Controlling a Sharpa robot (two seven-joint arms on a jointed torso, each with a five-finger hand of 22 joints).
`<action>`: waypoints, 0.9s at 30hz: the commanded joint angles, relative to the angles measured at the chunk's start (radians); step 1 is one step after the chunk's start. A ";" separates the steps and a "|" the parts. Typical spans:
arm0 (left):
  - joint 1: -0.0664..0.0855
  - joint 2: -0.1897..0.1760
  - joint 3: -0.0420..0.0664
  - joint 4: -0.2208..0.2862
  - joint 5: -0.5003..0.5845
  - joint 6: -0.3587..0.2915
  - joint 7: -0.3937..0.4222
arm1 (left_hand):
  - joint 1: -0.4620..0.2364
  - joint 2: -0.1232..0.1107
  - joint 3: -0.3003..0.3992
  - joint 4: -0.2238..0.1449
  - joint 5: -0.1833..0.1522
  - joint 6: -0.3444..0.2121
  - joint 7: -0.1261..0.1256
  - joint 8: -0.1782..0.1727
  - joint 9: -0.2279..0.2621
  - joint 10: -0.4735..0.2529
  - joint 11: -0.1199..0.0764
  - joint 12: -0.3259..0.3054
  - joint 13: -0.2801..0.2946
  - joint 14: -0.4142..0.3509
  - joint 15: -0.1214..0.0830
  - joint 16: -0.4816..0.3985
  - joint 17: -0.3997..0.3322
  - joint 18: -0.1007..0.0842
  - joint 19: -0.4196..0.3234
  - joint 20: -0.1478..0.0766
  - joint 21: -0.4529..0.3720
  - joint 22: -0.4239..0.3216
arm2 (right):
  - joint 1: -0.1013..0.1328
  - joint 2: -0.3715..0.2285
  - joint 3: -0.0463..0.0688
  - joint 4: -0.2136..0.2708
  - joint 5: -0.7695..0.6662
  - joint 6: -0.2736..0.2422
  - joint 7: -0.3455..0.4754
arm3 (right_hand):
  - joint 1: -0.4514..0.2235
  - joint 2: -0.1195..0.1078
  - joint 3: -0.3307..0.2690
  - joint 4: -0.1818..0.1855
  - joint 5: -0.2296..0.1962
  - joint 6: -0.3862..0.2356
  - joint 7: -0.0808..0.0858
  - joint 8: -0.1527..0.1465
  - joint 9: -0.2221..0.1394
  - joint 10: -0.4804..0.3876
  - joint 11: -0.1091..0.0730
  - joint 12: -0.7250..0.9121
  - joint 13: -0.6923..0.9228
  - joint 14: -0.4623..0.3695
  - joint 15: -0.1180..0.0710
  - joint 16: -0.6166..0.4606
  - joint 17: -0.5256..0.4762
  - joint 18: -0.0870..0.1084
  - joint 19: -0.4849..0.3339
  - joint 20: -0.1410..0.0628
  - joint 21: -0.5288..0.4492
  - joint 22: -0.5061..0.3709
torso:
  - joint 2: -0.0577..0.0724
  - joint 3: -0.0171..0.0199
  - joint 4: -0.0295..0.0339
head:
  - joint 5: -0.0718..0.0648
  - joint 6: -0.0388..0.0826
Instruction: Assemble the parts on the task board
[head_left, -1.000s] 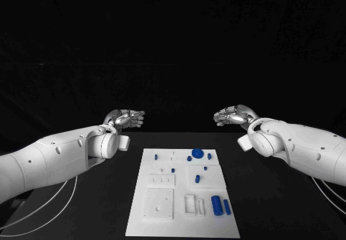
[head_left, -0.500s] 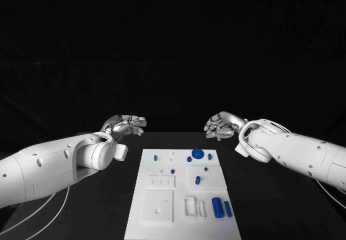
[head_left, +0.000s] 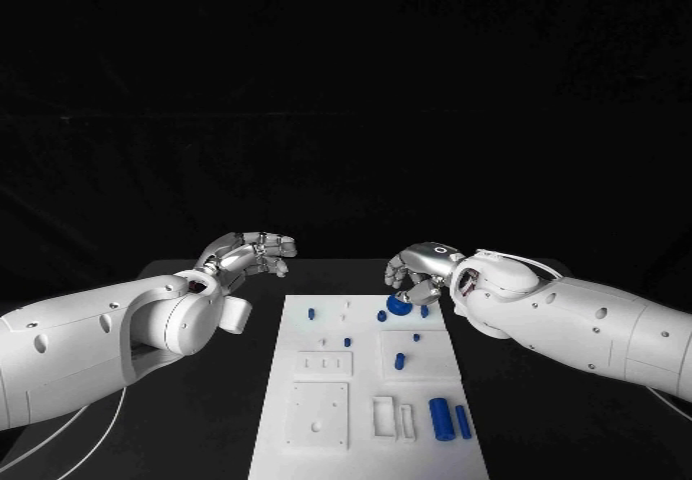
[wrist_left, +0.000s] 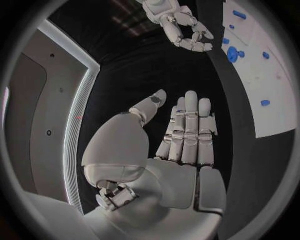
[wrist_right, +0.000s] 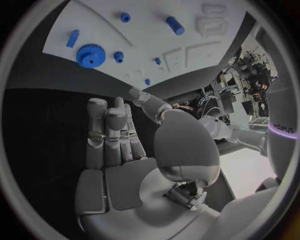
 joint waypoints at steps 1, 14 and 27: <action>0.003 0.002 0.002 0.012 -0.025 0.023 0.020 | -0.015 0.002 -0.003 -0.001 -0.001 0.006 0.001 -0.004 -0.002 0.042 -0.013 0.016 0.010 -0.008 -0.005 0.003 0.002 0.002 -0.007 -0.004 0.006 0.022 | -0.003 0.008 0.000 -0.002 -0.153 0.002 -0.047 | -0.003 -0.014 0.006 0.001 -0.014 -0.002 0.003 -0.007 -0.003 -0.009 0.008 -0.009 -0.003 -0.005 0.007 0.007 -0.004 0.060 0.006 -0.011 0.010 0.024 | 0.024 0.0018 0.0088 | -0.004 0.002; 0.003 0.002 0.002 0.029 -0.025 0.027 0.018 | -0.023 -0.003 0.004 -0.005 -0.001 0.007 0.001 -0.004 -0.006 0.008 0.004 -0.015 0.002 -0.023 0.002 -0.007 -0.001 -0.002 -0.023 -0.001 0.006 0.019 | -0.023 0.038 0.000 -0.038 -0.199 0.003 -0.066 | -0.009 -0.024 0.019 0.004 -0.050 -0.005 0.004 -0.013 -0.007 -0.015 0.013 -0.022 -0.009 -0.010 0.011 0.024 -0.017 0.060 0.002 -0.010 0.032 0.021 | 0.055 0.0006 0.0220 | -0.017 0.013; 0.004 -0.007 0.002 0.038 -0.025 0.026 0.014 | -0.027 -0.005 0.005 -0.004 -0.002 0.006 0.001 -0.004 -0.008 0.001 0.009 -0.024 0.001 -0.025 0.004 -0.009 -0.001 -0.002 -0.027 0.001 0.007 0.018 | -0.029 0.055 0.000 -0.041 -0.229 0.015 -0.094 | -0.016 -0.032 0.027 0.007 -0.067 -0.009 0.008 -0.018 -0.010 -0.028 0.018 -0.025 -0.016 -0.013 0.016 0.035 -0.028 0.060 0.002 -0.009 0.040 0.019 | 0.070 0.0001 0.0262 | -0.019 0.021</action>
